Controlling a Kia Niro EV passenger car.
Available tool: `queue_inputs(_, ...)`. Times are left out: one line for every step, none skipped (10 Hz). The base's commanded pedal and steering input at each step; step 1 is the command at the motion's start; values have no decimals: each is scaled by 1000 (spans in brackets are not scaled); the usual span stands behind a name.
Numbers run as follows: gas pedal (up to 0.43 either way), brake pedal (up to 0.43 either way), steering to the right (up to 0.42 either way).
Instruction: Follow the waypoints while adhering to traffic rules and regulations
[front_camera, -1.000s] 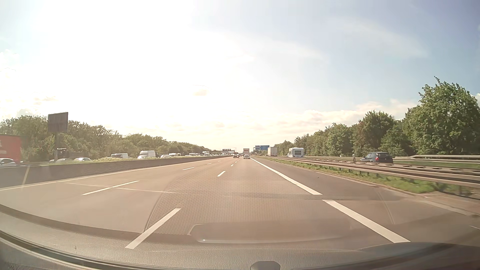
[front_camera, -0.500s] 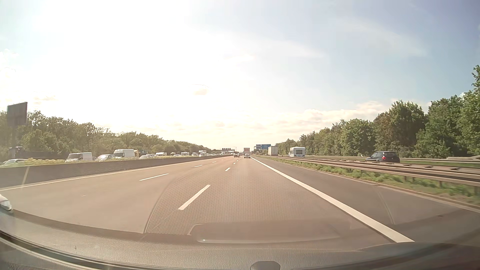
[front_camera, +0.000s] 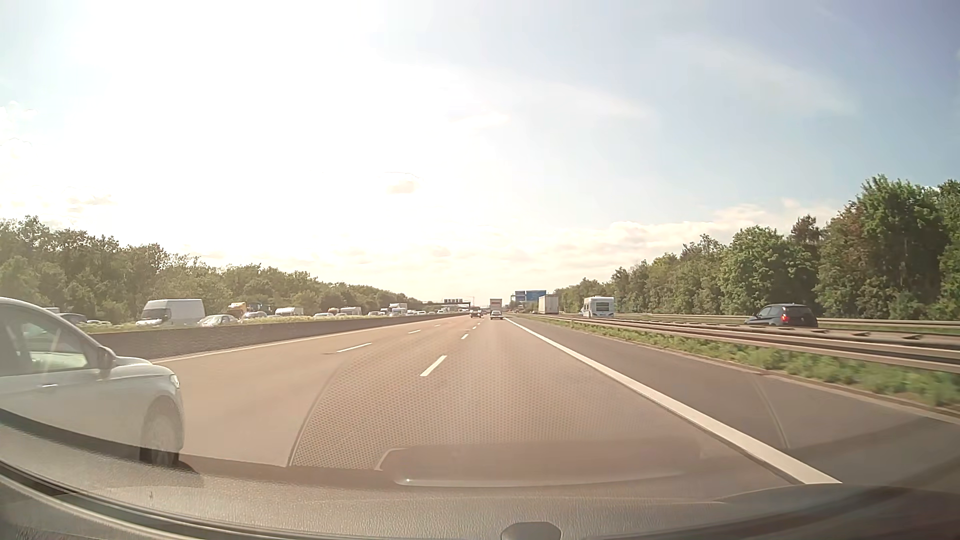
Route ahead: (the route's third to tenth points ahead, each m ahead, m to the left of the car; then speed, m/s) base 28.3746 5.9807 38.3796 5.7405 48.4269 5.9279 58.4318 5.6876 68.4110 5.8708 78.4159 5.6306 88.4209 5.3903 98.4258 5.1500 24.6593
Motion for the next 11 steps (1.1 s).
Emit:
queue_inputs(339, 0, 1)
queue_inputs(339, 0, 4)
queue_inputs(339, 0, 4)
queue_inputs(339, 0, 4)
queue_inputs(339, 0, 5)
queue_inputs(339, 0, 5)
queue_inputs(339, 0, 5)
queue_inputs(339, 0, 5)
queue_inputs(339, 0, 4)
queue_inputs(339, 0, 3)
queue_inputs(339, 0, 0)
